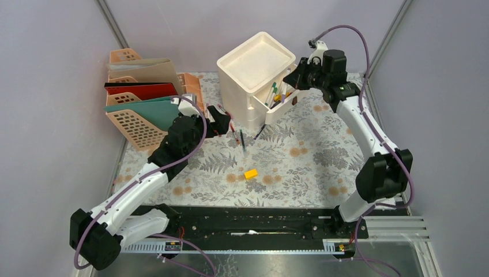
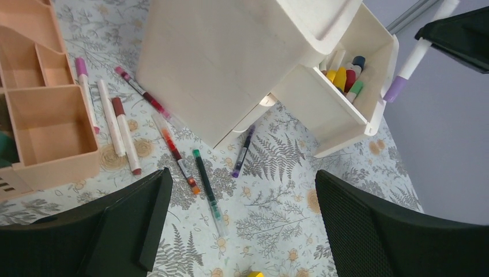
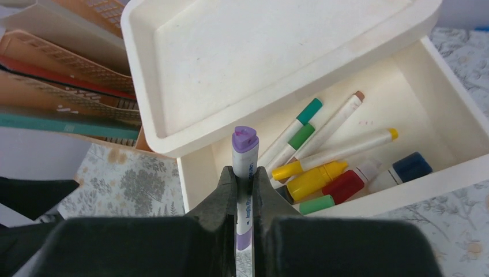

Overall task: Organize the desk
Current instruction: Place the stationery in the drawer.

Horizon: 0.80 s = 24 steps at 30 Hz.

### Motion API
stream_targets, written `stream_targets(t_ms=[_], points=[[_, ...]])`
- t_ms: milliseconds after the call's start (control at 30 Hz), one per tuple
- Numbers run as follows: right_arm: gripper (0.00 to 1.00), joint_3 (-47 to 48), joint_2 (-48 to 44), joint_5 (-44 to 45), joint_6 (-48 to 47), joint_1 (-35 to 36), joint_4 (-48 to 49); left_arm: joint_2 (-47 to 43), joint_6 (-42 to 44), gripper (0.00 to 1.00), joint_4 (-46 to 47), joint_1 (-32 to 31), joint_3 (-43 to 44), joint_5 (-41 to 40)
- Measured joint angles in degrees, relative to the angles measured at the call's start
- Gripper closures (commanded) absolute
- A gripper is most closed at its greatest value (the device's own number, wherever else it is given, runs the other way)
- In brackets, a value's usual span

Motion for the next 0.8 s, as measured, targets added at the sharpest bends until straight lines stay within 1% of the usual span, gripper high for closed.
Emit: stream_targets(t_ms=[67, 133, 200, 333, 433, 533, 600, 700, 800], points=[[0.95, 1.01, 2.23, 0.28, 3.1, 0.0, 0.02, 0.57, -1.7, 0.01, 0.26, 0.11, -0.28, 0.09], [0.88, 1.95, 3.85, 0.72, 6.14, 0.0, 0.22, 1.27, -3.32, 0.01, 0.24, 0.26, -0.46, 0.07], [0.77, 2.54, 4.92, 1.36, 8.37, 0.0, 0.17, 2.1, -4.98, 0.01, -0.15, 0.35, -0.52, -0.24], [0.44, 2.86, 5.99, 1.4, 10.4, 0.0, -0.66, 4.61, -8.46, 0.02, -3.45, 0.35, -0.22, -2.12], [0.19, 3.93, 6.95, 1.03, 9.42, 0.0, -2.29, 7.65, -10.14, 0.08, -7.78, 0.35, 1.49, -3.26], [0.05, 5.68, 7.32, -0.57, 6.23, -0.42, -4.83, 10.69, -10.23, 0.12, -11.39, 0.35, 4.44, -3.28], [0.02, 6.88, 7.26, -3.04, 3.74, -0.92, -5.38, 12.59, -8.9, 0.12, -12.83, 0.35, 6.67, -2.38], [0.0, 7.56, 6.16, -11.69, -0.17, -3.72, -5.73, 15.06, -6.27, 0.15, -13.75, 0.35, 9.53, -0.83], [0.0, 7.19, 3.56, -22.03, -2.27, -8.92, -5.75, 17.14, -4.59, 0.17, -14.86, 0.35, 11.54, -0.44]])
